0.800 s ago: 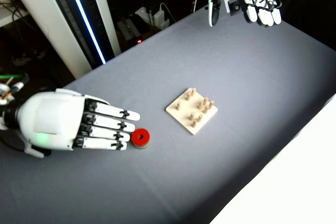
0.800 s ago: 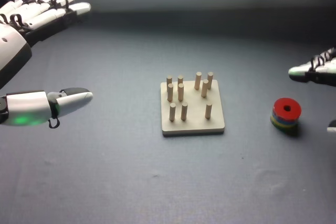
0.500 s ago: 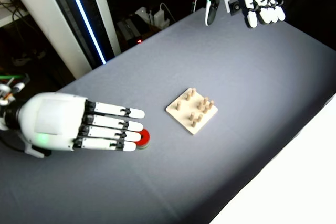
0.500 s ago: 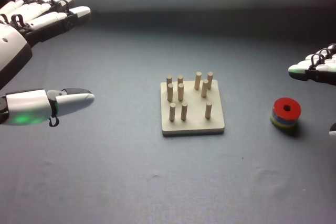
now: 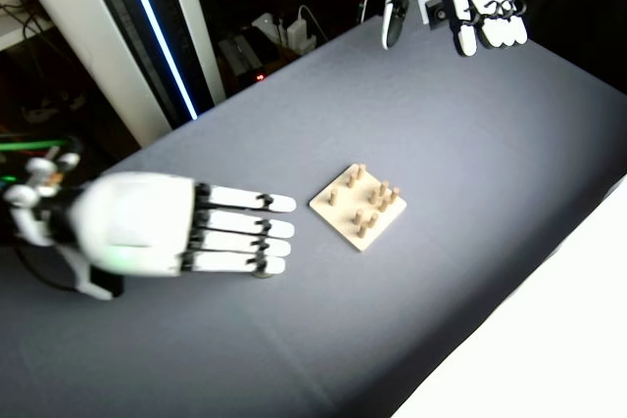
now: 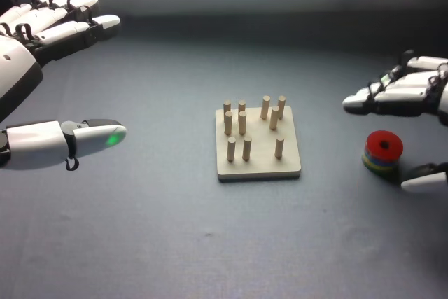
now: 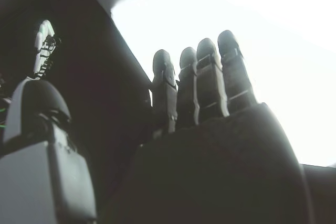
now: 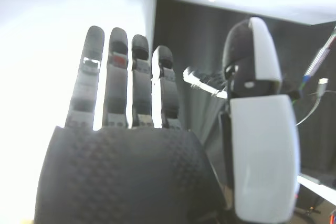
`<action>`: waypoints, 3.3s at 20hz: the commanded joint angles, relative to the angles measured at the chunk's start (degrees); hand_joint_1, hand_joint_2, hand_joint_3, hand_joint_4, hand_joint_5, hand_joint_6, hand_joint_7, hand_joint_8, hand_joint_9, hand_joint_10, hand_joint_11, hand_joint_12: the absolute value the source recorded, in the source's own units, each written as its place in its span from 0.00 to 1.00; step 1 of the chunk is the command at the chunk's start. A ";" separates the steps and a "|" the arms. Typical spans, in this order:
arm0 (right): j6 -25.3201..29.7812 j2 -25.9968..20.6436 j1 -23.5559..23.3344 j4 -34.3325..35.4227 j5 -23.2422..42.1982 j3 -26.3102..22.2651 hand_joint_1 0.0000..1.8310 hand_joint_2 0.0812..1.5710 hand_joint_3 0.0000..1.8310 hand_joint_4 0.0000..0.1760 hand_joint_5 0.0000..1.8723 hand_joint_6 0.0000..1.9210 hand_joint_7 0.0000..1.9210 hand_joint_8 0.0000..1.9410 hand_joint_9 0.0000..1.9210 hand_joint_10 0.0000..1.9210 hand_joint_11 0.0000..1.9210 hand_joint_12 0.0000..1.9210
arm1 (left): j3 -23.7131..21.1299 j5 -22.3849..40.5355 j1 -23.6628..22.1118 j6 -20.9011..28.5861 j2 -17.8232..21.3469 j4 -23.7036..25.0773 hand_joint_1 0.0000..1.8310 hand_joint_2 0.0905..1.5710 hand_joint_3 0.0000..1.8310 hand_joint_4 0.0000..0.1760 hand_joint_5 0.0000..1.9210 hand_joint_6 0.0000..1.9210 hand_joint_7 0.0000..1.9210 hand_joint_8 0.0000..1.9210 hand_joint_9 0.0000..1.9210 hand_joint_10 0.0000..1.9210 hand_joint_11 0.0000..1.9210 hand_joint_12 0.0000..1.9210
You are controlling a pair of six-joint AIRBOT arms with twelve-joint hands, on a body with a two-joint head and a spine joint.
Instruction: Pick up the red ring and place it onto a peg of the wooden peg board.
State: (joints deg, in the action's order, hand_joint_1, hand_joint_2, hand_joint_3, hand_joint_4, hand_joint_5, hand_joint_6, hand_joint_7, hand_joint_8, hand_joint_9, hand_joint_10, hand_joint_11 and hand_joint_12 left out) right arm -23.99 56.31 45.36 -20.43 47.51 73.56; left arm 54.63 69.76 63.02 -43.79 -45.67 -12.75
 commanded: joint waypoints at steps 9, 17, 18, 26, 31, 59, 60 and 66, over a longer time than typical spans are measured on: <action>1.38 3.35 -6.41 -6.13 -7.82 3.97 0.59 0.61 0.00 0.38 0.19 0.00 0.20 0.00 0.22 0.00 0.00 0.54 | 0.41 6.70 -0.47 0.55 -0.51 0.09 0.28 0.64 0.00 0.00 0.16 0.00 0.06 0.00 0.03 0.00 0.00 0.00; 1.38 4.55 -6.41 -6.12 -11.19 5.77 0.58 0.63 0.00 0.33 0.27 0.00 0.32 0.00 0.32 0.01 0.04 0.64 | 0.41 6.56 -0.44 0.85 -0.53 0.11 0.34 0.63 0.00 0.07 0.15 0.00 0.05 0.00 0.02 0.00 0.00 0.00; 1.37 4.63 -6.41 -6.12 -11.27 5.84 0.59 0.64 0.00 0.28 0.29 0.00 0.33 0.00 0.32 0.01 0.04 0.62 | 0.40 6.60 -0.44 0.85 -0.53 0.11 0.36 0.63 0.00 0.12 0.15 0.00 0.05 0.00 0.02 0.00 0.00 0.00; 1.26 5.07 -6.53 -6.13 -11.95 6.29 0.60 0.62 0.00 0.00 0.41 0.02 0.43 0.02 0.43 0.05 0.17 0.68 | 0.31 6.53 -0.45 0.85 -0.60 0.11 0.35 0.62 0.00 0.18 0.14 0.00 0.06 0.00 0.04 0.00 0.01 0.01; 1.12 5.11 -6.53 -6.13 -12.15 6.29 0.63 0.67 0.00 0.00 0.55 0.44 0.54 0.01 0.52 0.08 0.30 0.62 | 0.28 6.52 -0.43 0.85 -0.59 0.11 0.34 0.62 0.00 0.24 0.13 0.00 0.05 0.00 0.03 0.00 0.00 0.00; 1.05 12.41 -19.51 -11.00 -5.34 7.35 0.70 0.62 0.00 0.00 0.64 0.29 0.72 0.17 0.75 0.05 0.51 0.53 | -1.01 11.91 3.78 0.23 0.05 -5.15 0.37 0.63 0.00 0.35 0.03 0.00 0.04 0.00 0.03 0.00 0.00 0.13; 1.05 12.98 -19.64 -11.04 -5.62 7.64 0.70 0.62 0.00 0.03 0.64 0.30 0.72 0.17 0.74 0.04 0.50 0.53 | -1.01 12.08 3.79 0.14 -0.02 -5.33 0.37 0.63 0.00 0.28 0.02 0.00 0.03 0.00 0.01 0.00 0.00 0.06; 1.05 14.73 -19.78 -11.52 -5.83 7.89 0.76 0.63 0.00 0.00 0.59 0.35 0.73 0.05 0.60 0.49 0.46 0.61 | -1.31 14.02 4.90 -0.32 -0.11 -7.24 0.35 0.63 0.00 0.58 0.00 0.00 0.00 0.00 0.00 0.00 0.00 0.00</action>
State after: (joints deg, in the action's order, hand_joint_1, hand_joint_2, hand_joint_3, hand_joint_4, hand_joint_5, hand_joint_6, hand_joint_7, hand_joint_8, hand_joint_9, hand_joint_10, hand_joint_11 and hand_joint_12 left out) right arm -22.94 71.22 26.39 -33.87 36.10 81.34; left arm 53.36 76.34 68.27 -44.18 -45.84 -19.77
